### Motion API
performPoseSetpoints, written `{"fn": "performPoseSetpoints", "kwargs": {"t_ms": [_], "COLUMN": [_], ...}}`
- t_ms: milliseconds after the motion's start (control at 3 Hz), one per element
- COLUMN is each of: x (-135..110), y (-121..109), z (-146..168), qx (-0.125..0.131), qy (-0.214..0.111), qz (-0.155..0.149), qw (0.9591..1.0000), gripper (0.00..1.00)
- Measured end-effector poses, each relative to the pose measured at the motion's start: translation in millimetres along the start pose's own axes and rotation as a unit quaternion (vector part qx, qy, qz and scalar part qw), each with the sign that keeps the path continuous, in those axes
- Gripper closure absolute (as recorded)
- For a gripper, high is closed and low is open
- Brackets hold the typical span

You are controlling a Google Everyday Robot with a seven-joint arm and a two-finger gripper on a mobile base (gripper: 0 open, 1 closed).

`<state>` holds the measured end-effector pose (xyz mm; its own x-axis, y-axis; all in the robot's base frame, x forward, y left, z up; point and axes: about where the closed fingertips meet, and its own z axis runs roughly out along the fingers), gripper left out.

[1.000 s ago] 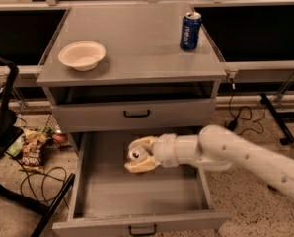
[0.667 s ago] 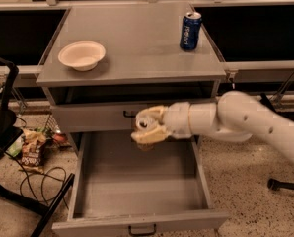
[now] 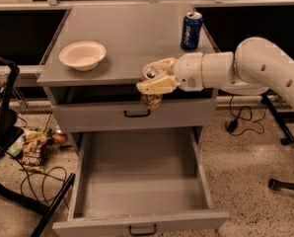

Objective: Pick orange can from middle drawer and place on counter

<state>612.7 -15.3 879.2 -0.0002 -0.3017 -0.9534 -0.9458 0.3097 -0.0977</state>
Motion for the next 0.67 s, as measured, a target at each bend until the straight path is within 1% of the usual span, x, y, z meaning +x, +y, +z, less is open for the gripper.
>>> {"fn": "performPoseSetpoints", "kwargs": {"t_ms": [333,667], "x": [-39,-80], "y": [-23,-62], "z": [-2,7], "qx": [0.002,0.003], "qy": [0.017,0.061], "qz": [-0.034,-0.032], "qw": [0.9993,0.9976], "gripper": [1.00,1.00]}}
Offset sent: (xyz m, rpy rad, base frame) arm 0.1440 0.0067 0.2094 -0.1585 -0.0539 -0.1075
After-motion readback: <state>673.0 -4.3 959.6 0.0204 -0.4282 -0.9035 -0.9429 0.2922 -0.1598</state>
